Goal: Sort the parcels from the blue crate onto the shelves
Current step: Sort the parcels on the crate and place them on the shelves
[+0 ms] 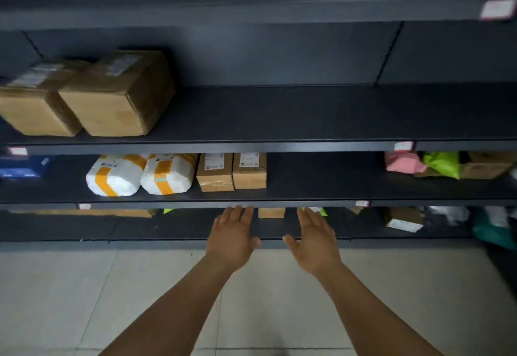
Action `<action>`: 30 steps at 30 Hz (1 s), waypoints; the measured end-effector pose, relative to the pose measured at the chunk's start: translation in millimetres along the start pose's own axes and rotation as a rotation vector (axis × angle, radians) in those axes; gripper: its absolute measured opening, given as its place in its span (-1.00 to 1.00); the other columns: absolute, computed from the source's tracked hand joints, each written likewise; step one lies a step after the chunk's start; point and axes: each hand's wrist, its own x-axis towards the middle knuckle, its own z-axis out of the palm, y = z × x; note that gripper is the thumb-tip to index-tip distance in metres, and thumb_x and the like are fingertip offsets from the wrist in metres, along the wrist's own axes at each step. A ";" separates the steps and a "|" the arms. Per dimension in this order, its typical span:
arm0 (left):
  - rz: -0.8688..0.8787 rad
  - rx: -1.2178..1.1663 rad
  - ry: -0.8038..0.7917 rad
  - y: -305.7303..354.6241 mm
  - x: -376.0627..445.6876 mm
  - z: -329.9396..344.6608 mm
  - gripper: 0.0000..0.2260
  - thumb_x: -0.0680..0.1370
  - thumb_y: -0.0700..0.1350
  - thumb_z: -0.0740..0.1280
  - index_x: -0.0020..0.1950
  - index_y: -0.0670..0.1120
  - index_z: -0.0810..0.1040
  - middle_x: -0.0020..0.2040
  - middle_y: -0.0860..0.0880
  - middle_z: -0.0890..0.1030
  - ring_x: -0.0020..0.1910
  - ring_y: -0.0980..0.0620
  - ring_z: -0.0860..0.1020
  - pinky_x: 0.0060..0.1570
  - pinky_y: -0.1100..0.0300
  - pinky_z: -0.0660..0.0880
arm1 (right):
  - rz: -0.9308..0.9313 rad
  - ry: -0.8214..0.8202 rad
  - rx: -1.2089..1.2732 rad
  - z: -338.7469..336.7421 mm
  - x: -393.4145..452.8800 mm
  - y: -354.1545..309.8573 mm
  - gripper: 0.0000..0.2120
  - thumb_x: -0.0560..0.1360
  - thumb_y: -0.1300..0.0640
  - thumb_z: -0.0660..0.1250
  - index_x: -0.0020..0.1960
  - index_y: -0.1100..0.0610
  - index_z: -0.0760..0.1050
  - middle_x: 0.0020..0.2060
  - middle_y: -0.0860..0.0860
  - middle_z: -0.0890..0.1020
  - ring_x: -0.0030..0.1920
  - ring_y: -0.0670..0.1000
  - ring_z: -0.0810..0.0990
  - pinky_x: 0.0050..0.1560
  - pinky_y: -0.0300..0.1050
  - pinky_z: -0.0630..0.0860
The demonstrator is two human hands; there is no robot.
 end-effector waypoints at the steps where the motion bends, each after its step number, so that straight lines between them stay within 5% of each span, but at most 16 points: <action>1: 0.035 0.004 0.008 6.6 -9.3 -2.3 -0.36 0.61 0.13 0.18 0.58 0.01 -0.06 0.58 -0.04 0.04 0.55 -0.08 -0.02 0.49 0.02 -0.02 | 0.020 0.026 0.007 -3.3 -14.8 3.1 -0.32 0.60 -0.16 0.14 0.58 0.04 -0.07 0.56 -0.03 -0.01 0.56 0.02 -0.09 0.53 0.02 -0.05; 15: 0.526 0.083 0.034 102.8 -161.0 2.3 -0.34 0.61 0.14 0.18 0.58 0.02 -0.09 0.57 -0.05 0.05 0.55 -0.08 -0.02 0.50 -0.02 0.01 | 0.397 0.218 0.086 -25.3 -250.5 67.6 -0.32 0.60 -0.15 0.14 0.58 0.03 -0.08 0.57 -0.03 -0.04 0.56 0.03 -0.14 0.52 0.03 -0.12; 30: 1.017 0.179 -0.043 298.1 -319.9 68.7 -0.33 0.59 0.14 0.20 0.58 0.02 -0.06 0.53 -0.05 0.16 0.51 -0.06 0.12 0.48 0.03 0.05 | 0.859 0.410 0.198 -9.0 -493.5 210.3 -0.31 0.59 -0.13 0.16 0.58 0.06 -0.07 0.57 -0.03 -0.04 0.56 0.04 -0.15 0.53 0.05 -0.11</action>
